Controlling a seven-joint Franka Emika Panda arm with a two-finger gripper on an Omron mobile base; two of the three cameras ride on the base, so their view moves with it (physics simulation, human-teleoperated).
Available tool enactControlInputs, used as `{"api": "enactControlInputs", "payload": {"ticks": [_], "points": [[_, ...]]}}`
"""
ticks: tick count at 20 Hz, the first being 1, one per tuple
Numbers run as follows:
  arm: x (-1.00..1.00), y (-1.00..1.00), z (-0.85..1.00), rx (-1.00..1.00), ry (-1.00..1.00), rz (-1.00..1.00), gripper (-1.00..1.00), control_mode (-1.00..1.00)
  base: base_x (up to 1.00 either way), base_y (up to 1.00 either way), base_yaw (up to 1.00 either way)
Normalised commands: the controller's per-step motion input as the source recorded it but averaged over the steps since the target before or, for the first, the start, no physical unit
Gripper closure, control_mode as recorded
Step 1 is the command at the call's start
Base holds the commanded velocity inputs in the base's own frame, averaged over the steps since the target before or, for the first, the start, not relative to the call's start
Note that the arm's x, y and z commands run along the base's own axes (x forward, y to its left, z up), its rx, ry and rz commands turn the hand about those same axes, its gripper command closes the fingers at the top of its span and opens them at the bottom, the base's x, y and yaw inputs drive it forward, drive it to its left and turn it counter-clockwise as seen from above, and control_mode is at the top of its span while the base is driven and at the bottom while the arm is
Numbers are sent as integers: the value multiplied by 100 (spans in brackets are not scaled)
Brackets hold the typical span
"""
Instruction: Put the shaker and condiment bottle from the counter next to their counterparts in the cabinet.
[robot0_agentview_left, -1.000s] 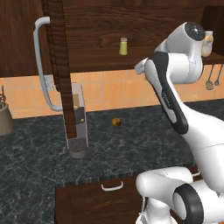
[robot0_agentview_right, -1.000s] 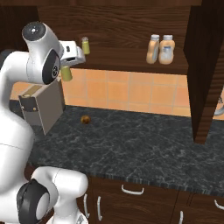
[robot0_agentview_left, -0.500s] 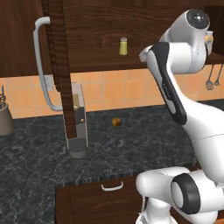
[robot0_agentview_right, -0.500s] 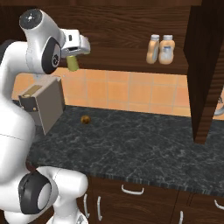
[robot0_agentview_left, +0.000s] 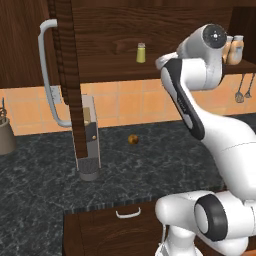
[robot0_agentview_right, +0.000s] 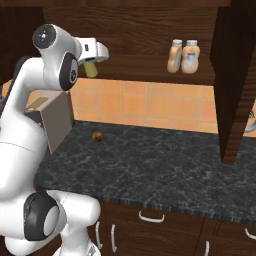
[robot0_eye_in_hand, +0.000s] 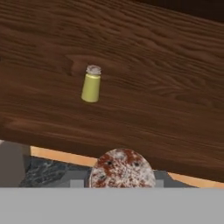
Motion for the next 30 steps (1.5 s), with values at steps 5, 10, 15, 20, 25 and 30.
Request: {"api": "enactControlInputs", "payload": {"ticks": [5,10,15,20,25,30], "points": [[43,-1,1,1,11,-5,100,-100,0,0,0],[50,-4,13,2,14,-5,100,-100,0,0,0],[43,-2,12,1,5,-4,100,-100,0,0,0],[22,0,0,0,-3,-1,100,-100,0,0,0],[8,0,-10,0,-5,0,100,-100,0,0,0],[7,0,-22,2,-1,0,100,-100,0,0,0]]}}
